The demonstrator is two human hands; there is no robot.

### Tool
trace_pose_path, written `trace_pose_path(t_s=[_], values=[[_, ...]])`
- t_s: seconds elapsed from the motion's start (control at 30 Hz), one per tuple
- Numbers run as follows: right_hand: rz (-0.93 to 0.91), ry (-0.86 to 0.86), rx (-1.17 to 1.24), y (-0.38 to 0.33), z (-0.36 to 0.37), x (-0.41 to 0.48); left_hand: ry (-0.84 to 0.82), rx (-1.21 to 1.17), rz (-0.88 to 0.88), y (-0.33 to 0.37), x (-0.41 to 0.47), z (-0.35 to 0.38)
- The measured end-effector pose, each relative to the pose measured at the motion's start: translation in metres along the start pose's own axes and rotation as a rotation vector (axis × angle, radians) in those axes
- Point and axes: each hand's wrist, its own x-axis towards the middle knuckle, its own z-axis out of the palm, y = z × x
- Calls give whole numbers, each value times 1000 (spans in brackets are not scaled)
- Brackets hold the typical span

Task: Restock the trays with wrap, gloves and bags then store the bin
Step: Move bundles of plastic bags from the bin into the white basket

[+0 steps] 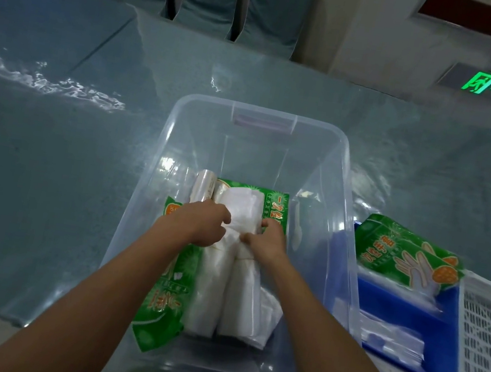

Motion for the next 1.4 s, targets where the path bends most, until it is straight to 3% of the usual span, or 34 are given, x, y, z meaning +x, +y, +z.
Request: trace_pose_path(t_s=[0.27, 0.37, 0.6, 0.77, 0.87, 1.0, 1.13, 1.27, 1.4], values=[[-109, 242, 8, -22, -29, 12, -15, 48, 21, 3, -5, -5], [-98, 252, -33, -18, -31, 13, -24, 64, 37, 3, -5, -5], [-195, 138, -631, -7, -25, -10, -11, 153, 82, 6, -4, -5], [-457, 74, -910, -3, -12, -35, 27, 140, 84, 7, -6, -7], [-541, -33, -853, -6, -1, -44, 92, 73, 72, 3, -8, -13], [-440, -273, -544, -11, 10, -58, 166, -70, 55, -1, -12, -24], [-446, -314, -417, -15, 22, -66, 230, -169, 76, 1, -15, -30], [-483, -388, -447, -14, 40, -68, 300, -238, 66, -1, -19, -33], [-651, -291, -620, -6, 52, -73, 325, -254, 70, -1, -22, -34]])
